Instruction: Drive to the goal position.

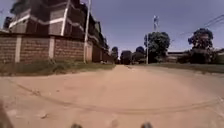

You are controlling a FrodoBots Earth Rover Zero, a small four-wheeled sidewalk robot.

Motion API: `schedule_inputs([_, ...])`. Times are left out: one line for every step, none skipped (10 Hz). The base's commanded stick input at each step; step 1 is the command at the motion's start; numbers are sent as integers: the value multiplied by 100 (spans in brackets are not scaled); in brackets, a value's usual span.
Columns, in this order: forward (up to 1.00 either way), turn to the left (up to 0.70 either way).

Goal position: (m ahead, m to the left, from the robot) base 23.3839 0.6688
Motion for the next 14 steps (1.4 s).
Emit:
schedule_inputs([85,-34])
schedule_inputs([85,-34])
schedule_inputs([85,-34])
schedule_inputs([85,-10])
schedule_inputs([85,-22])
schedule_inputs([85,-34])
schedule_inputs([85,-34])
schedule_inputs([85,0])
schedule_inputs([85,0])
schedule_inputs([85,-34])
schedule_inputs([85,-34])
schedule_inputs([85,-11])
schedule_inputs([85,-25])
schedule_inputs([85,-34])
